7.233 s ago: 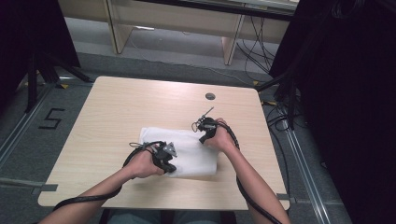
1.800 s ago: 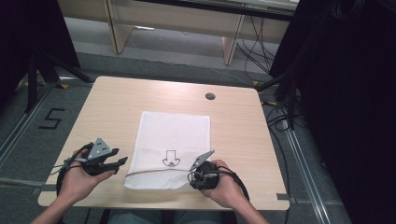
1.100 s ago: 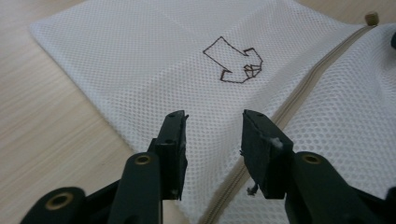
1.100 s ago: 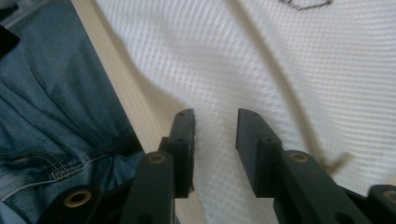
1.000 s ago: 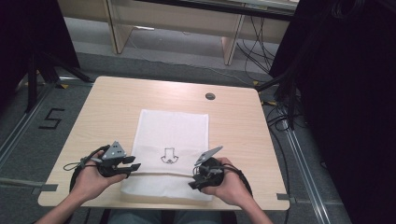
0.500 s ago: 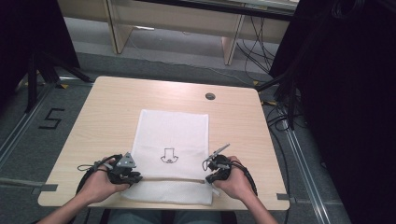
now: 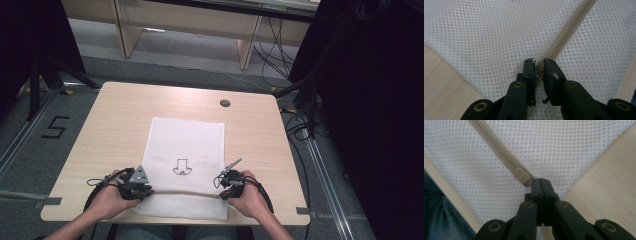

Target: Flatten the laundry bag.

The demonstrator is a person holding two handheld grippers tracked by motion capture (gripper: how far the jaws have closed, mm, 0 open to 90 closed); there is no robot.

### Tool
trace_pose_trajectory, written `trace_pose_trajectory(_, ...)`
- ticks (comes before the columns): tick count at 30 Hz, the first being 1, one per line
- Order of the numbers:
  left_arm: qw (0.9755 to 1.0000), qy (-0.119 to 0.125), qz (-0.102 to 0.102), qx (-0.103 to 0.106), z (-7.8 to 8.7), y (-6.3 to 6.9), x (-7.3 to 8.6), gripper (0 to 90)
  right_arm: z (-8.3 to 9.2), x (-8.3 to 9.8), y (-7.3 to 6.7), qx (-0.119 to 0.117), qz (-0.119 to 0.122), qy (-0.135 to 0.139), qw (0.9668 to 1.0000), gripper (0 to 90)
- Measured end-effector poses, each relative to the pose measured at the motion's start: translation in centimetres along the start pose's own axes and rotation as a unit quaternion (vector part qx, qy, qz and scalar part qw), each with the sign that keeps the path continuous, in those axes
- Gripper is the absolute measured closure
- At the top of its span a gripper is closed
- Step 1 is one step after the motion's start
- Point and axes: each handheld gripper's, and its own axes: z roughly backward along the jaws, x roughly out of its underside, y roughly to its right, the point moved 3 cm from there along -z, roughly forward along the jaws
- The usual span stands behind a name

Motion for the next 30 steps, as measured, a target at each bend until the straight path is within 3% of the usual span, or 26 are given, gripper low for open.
trace_pose_trajectory(3, 0.9999, -0.003, -0.007, -0.009, -0.1, -0.2, -0.2, 79.0, 0.1, 0.0, 0.1, 0.005, -0.016, -0.004, 0.9999, 90.0)
trace_pose_trajectory(4, 1.0000, 0.001, -0.002, -0.006, -0.1, -0.2, -0.2, 79.0, 0.0, -0.1, 0.4, 0.007, 0.000, 0.003, 1.0000, 90.0)
trace_pose_trajectory(8, 1.0000, 0.002, 0.001, -0.008, 0.0, -0.3, -0.1, 79.0, 0.0, 0.0, 0.5, 0.001, 0.000, 0.006, 1.0000, 90.0)
trace_pose_trajectory(10, 1.0000, 0.002, 0.005, -0.006, 0.0, -0.3, 0.0, 78.9, 0.0, 0.2, 0.3, -0.005, -0.016, 0.005, 0.9998, 90.0)
trace_pose_trajectory(13, 0.9999, -0.002, 0.014, -0.003, 0.0, -0.3, 0.0, 78.5, 0.0, 0.3, 0.2, -0.004, -0.010, 0.010, 0.9999, 90.0)
trace_pose_trajectory(14, 1.0000, -0.002, 0.005, -0.008, 0.1, -0.5, -0.1, 78.0, 0.0, 0.3, 0.3, -0.005, -0.009, 0.012, 0.9999, 90.0)
trace_pose_trajectory(16, 0.9999, 0.010, 0.014, 0.000, 0.1, -0.4, -0.2, 74.8, 0.1, 0.4, 0.4, -0.010, -0.015, 0.020, 0.9996, 90.0)
trace_pose_trajectory(17, 0.9997, 0.022, 0.009, 0.000, 0.3, -0.5, -0.3, 73.9, 0.3, 0.4, 0.5, -0.013, -0.027, 0.023, 0.9993, 90.0)
trace_pose_trajectory(18, 0.9991, 0.035, 0.025, -0.001, 0.3, -0.4, -0.4, 73.0, 0.5, 0.5, 0.6, -0.011, -0.028, 0.032, 0.9990, 88.3)
trace_pose_trajectory(20, 0.9982, 0.054, 0.024, -0.004, 0.6, -0.4, -0.8, 70.1, 1.3, 0.5, 1.2, -0.003, -0.026, 0.062, 0.9977, 85.4)
trace_pose_trajectory(21, 0.9975, 0.066, 0.025, -0.003, 0.7, -0.4, -1.0, 68.2, 1.7, 0.6, 1.2, -0.002, -0.042, 0.073, 0.9964, 85.0)
trace_pose_trajectory(23, 0.9967, 0.077, 0.021, -0.008, 0.8, -0.4, -1.2, 62.7, 2.4, 0.7, 1.7, 0.006, -0.046, 0.096, 0.9943, 83.4)
trace_pose_trajectory(26, 0.9955, 0.092, 0.019, -0.007, 0.8, -0.4, -1.3, 57.0, 2.7, 1.1, 2.0, 0.004, -0.066, 0.095, 0.9933, 79.8)
trace_pose_trajectory(27, 0.9954, 0.092, 0.028, -0.009, 0.8, -0.5, -1.2, 55.0, 2.6, 1.2, 2.3, 0.004, -0.060, 0.108, 0.9923, 79.2)
trace_pose_trajectory(30, 0.9936, 0.106, 0.037, 0.012, 0.9, -0.3, -1.4, 50.4, 2.6, 1.3, 2.3, -0.004, -0.069, 0.112, 0.9913, 78.3)
